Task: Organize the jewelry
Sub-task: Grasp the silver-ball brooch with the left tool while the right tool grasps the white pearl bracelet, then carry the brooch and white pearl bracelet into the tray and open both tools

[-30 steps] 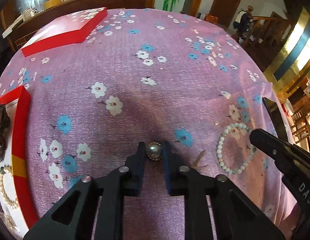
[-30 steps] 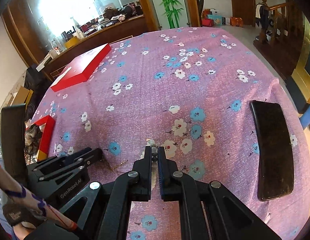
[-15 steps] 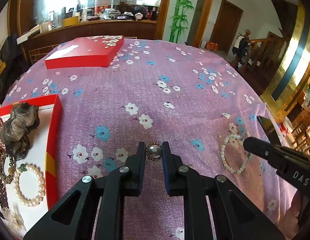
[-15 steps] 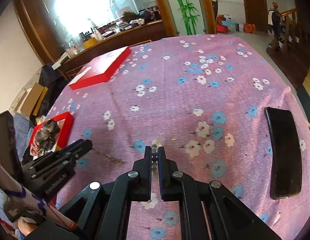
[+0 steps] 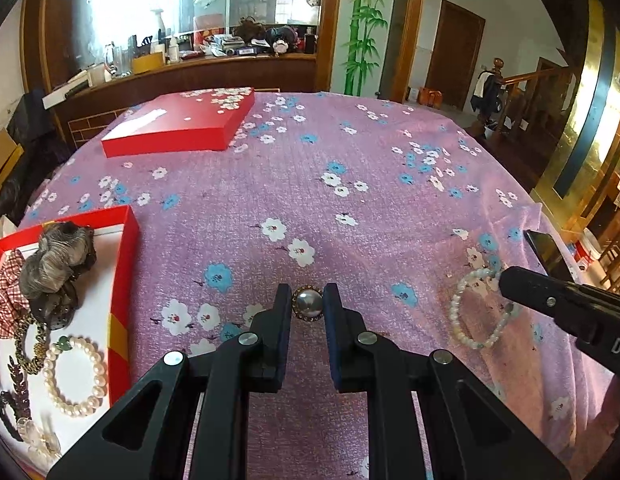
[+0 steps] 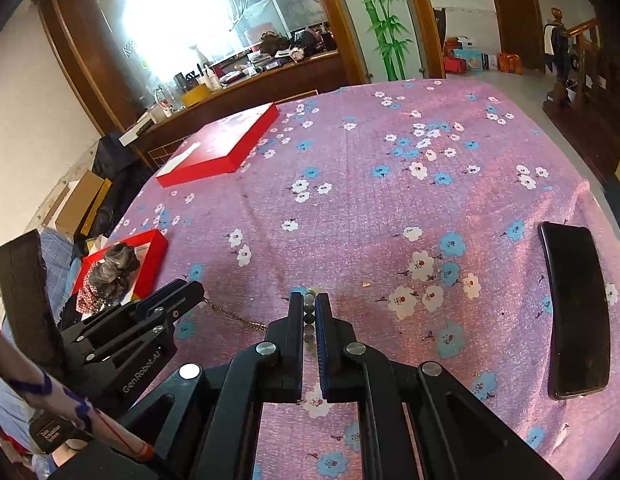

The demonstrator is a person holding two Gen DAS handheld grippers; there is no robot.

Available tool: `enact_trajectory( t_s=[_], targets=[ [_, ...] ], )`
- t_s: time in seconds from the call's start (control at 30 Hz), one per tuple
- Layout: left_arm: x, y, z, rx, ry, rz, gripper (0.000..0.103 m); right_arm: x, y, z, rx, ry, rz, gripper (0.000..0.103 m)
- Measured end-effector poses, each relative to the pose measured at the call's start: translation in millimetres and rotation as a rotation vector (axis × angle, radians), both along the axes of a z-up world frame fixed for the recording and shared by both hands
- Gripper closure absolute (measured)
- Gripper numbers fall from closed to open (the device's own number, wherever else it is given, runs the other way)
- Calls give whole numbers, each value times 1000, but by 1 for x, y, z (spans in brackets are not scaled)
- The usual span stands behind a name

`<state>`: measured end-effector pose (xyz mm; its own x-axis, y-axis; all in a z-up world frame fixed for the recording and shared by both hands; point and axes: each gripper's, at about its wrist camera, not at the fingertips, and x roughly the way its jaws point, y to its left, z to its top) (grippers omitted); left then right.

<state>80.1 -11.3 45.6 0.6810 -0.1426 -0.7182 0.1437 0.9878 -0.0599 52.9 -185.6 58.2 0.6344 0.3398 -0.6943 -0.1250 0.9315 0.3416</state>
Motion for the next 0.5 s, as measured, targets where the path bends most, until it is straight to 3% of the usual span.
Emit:
enact_trajectory(
  t_s=[0.3, 0.5],
  targets=[
    [-10, -4, 4, 66, -43, 31, 88, -4, 3, 6, 13, -24, 18, 98],
    [-31, -3, 14, 58, -63, 28, 88, -6, 7, 7, 42, -16, 37, 98]
  ],
)
